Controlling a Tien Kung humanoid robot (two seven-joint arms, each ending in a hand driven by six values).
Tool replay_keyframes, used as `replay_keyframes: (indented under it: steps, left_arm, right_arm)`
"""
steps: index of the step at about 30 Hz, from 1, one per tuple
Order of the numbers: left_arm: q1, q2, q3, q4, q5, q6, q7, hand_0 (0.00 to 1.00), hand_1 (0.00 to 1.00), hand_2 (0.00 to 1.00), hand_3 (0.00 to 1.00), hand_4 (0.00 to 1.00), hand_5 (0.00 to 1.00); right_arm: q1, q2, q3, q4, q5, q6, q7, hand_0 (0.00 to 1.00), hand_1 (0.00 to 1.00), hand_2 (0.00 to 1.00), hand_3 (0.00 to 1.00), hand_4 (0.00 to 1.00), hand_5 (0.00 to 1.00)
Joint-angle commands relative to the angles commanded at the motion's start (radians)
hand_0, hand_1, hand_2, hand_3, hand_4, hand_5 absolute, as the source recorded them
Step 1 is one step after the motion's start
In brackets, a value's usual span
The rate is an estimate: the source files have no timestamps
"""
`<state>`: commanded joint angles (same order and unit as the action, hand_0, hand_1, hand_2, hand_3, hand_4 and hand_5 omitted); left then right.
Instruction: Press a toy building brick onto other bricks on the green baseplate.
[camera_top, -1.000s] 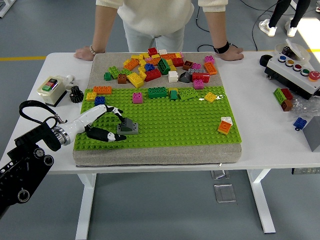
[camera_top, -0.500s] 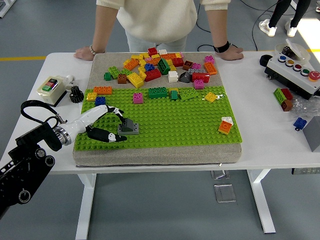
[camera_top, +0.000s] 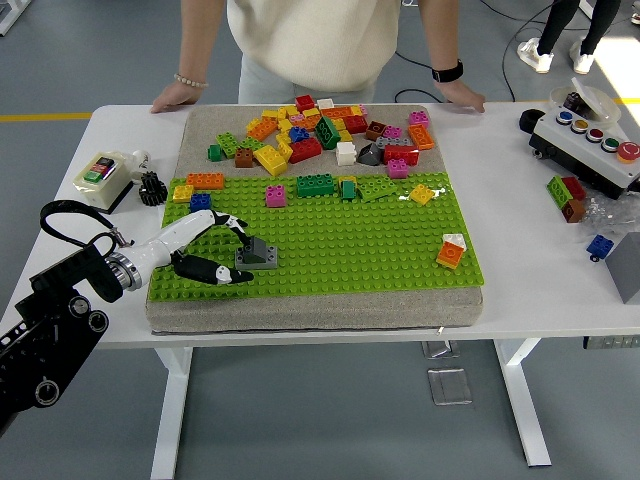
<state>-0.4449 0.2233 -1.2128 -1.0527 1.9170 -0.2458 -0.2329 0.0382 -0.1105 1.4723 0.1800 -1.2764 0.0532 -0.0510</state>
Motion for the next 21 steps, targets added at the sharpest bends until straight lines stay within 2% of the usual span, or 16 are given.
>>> replay_keyframes:
  steps: [14, 15, 20, 21]
  left_arm:
    - [0.022, 0.016, -0.053, -0.091, -0.038, -0.015, 0.006, 0.986, 0.869, 0.835, 0.578, 0.998, 0.365]
    - [0.021, 0.018, -0.058, -0.100, -0.041, -0.012, 0.005, 0.982, 0.850, 0.827, 0.647, 0.998, 0.369]
    - [0.007, 0.027, -0.077, -0.124, -0.059, 0.003, 0.003, 0.982, 0.850, 0.827, 0.647, 0.998, 0.369]
    - [-0.002, 0.033, -0.083, -0.131, -0.072, 0.013, 0.002, 0.967, 0.831, 0.822, 0.781, 0.998, 0.372]
  right_arm:
    - [0.001, 0.000, -0.001, 0.000, 0.000, 0.000, 0.000, 0.760, 0.689, 0.733, 0.680, 0.959, 0.485]
    - [0.002, 0.000, -0.001, 0.000, 0.000, -0.001, 0.000, 0.759, 0.689, 0.733, 0.680, 0.959, 0.484]
    - [0.004, -0.001, -0.006, 0.000, 0.001, 0.000, -0.001, 0.759, 0.689, 0.733, 0.680, 0.959, 0.484]
    - [0.005, -0.001, -0.006, 0.000, 0.001, 0.000, -0.002, 0.759, 0.689, 0.733, 0.680, 0.959, 0.485]
